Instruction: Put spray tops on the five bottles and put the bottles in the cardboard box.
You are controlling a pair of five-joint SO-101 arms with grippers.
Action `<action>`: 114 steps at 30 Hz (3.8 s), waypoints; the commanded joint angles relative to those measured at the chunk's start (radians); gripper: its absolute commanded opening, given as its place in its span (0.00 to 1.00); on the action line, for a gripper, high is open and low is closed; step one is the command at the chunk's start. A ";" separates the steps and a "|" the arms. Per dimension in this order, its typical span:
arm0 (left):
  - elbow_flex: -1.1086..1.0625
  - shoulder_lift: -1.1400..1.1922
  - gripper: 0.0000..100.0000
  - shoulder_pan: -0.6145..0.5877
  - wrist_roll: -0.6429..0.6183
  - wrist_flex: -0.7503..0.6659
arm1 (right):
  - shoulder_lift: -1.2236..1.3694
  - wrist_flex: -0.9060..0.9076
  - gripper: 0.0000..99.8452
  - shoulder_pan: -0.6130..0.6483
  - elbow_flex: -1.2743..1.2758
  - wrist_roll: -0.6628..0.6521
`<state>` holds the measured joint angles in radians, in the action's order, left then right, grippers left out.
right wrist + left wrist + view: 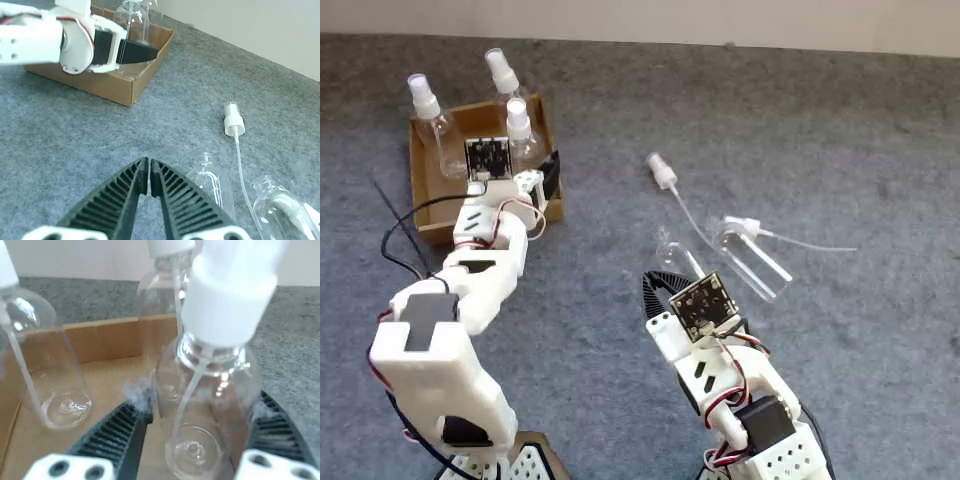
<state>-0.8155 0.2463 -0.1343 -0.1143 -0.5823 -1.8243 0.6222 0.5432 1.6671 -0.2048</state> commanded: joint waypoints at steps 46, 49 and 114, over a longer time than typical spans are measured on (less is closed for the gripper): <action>0.197 -1.018 0.26 0.432 0.049 1.880 | -0.015 0.082 0.01 -0.618 0.119 -0.012; 0.222 -0.975 0.26 0.467 0.026 1.880 | -0.015 0.082 0.01 -0.730 0.119 -0.012; 0.430 -0.461 0.27 0.584 -0.634 1.691 | -0.010 0.553 0.01 -0.845 0.130 -0.012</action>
<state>-0.3936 -0.2110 0.4396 -0.7066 1.1270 -1.8259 1.1684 -0.3084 1.6671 -0.2064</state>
